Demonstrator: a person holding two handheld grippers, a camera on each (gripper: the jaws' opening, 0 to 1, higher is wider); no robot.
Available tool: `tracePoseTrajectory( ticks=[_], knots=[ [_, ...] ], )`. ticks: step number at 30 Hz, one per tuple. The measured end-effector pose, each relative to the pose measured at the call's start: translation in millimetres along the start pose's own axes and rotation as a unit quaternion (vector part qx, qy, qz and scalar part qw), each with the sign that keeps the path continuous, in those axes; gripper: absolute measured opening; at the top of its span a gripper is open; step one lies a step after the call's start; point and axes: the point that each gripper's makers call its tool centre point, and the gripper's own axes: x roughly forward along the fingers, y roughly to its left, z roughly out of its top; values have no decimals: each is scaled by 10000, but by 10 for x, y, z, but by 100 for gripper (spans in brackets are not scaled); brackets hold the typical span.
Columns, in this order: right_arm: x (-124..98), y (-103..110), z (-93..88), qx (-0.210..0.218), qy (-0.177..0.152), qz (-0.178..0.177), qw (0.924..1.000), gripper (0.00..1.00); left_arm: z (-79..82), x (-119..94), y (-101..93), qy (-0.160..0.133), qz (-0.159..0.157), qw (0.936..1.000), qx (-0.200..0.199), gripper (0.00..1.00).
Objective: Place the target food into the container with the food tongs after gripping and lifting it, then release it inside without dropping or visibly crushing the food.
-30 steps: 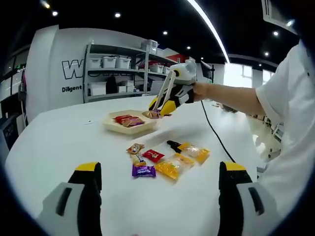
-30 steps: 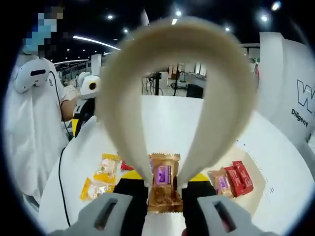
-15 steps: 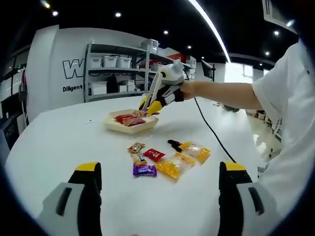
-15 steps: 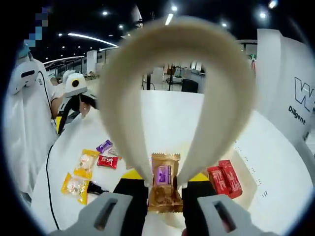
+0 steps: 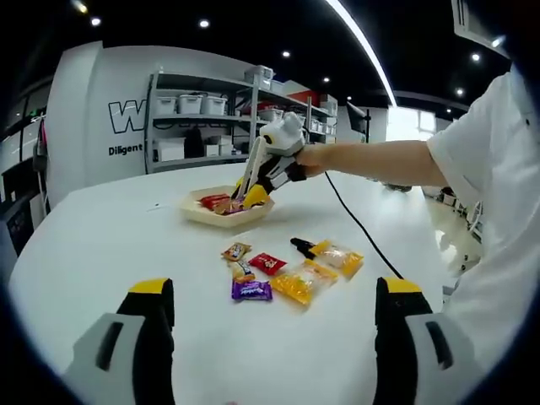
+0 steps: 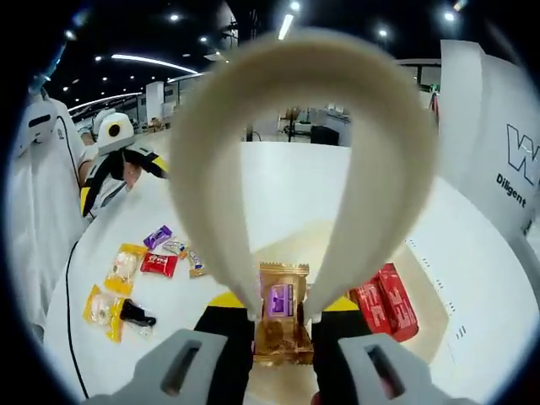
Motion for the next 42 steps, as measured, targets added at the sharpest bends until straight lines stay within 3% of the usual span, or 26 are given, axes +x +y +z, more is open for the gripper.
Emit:
tracePoseTrajectory(
  ticks=[23, 42],
  knots=[
    [13, -18, -112, -129, 178, -23, 9998, 21, -35, 15, -15, 38, -24, 10000, -7, 98],
    [-260, -77, 43, 120, -289, -400, 9987, 21, -33, 20, -38, 12, -40, 10000, -22, 98]
  ],
)
